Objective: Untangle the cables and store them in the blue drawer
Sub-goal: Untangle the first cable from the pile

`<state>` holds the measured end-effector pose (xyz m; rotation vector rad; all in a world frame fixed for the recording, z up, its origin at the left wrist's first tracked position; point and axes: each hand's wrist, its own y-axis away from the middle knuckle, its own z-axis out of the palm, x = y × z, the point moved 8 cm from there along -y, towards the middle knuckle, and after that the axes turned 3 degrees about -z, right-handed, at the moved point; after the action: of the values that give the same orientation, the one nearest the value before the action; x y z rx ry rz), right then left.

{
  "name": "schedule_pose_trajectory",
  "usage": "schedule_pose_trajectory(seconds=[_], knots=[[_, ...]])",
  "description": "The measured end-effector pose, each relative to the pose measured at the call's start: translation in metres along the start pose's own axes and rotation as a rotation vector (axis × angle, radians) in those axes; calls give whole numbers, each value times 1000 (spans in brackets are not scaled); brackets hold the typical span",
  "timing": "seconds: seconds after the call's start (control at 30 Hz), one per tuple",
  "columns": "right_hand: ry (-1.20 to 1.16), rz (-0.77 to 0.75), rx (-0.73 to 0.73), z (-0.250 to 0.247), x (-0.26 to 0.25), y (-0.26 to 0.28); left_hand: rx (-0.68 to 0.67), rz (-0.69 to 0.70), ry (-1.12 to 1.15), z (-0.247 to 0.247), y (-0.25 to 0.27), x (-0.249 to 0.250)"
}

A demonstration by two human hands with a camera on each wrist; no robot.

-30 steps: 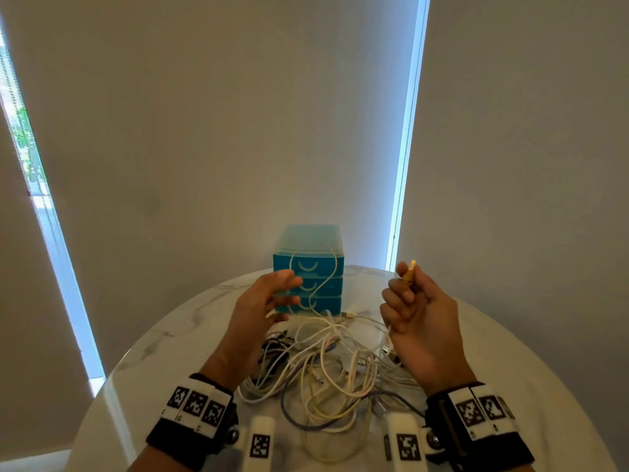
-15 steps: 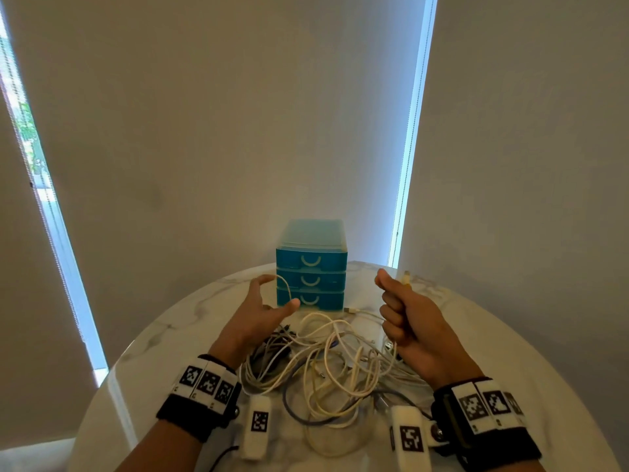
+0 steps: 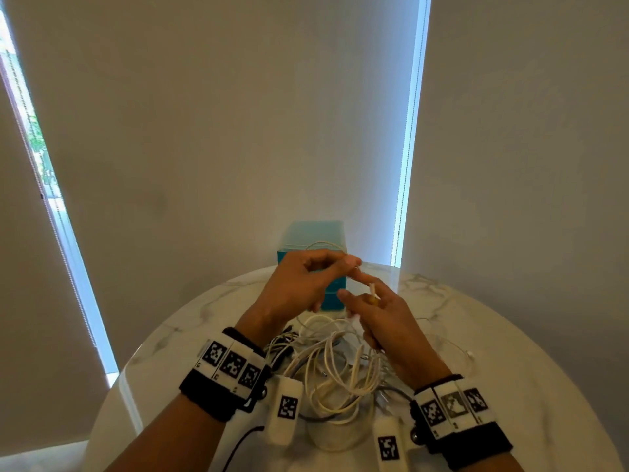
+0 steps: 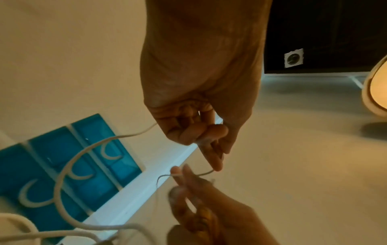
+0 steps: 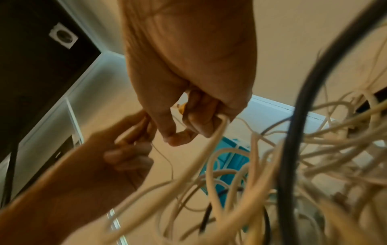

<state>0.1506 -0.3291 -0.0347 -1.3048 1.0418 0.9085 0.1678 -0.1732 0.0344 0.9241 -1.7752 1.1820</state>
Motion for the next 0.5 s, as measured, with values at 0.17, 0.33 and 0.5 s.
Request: schedule_pose_trajectory(seconds=[0.17,0.33,0.5], knots=[[-110,-58,204,-17,2,-2,-41,-20,-89,-1,9,11],[-175,-125,303,-39,-5,-4,266,11,-216,-49,6,22],[-371,-196,176,-31,-17,-1,84,167,-455,-46,-31,29]])
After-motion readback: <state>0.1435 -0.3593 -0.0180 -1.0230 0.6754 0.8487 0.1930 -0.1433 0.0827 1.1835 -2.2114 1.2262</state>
